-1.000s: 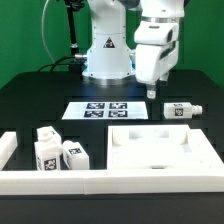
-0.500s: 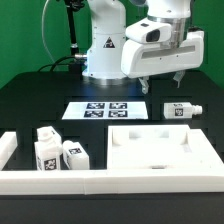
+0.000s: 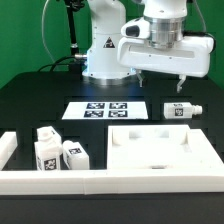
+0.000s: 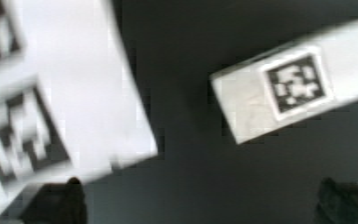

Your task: Assemble one leg

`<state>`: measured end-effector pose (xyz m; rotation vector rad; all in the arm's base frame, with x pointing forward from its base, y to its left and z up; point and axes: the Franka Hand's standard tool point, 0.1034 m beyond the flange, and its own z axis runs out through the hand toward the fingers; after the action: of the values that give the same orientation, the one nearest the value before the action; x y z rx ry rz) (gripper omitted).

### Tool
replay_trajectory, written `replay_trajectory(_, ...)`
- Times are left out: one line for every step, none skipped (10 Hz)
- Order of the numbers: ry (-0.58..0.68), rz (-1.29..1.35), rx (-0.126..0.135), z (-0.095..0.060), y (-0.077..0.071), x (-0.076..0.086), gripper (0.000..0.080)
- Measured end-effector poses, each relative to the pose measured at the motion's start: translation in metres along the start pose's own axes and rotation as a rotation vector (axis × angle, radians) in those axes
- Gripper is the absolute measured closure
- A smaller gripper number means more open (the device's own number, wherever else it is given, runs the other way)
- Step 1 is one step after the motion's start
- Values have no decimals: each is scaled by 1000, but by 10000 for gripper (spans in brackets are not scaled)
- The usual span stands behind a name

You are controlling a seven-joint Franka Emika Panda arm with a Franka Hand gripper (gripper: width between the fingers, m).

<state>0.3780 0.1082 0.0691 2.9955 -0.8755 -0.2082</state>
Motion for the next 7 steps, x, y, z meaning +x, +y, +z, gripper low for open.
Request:
replay_trajectory(-21, 68, 20, 0, 1, 0, 151)
replay_trajectory(-24, 153, 24, 0, 0, 0, 151)
replay_trajectory(-25, 212, 23, 1, -1, -2, 151)
replay_trajectory(-30, 288, 25, 1, -2, -3, 151)
replay_trajectory(-34, 353, 26, 1, -3, -4, 151)
replay_trajectory(-43, 427, 36, 0, -3, -2, 151)
replay_trajectory(-57, 583, 79, 0, -5, 4, 151)
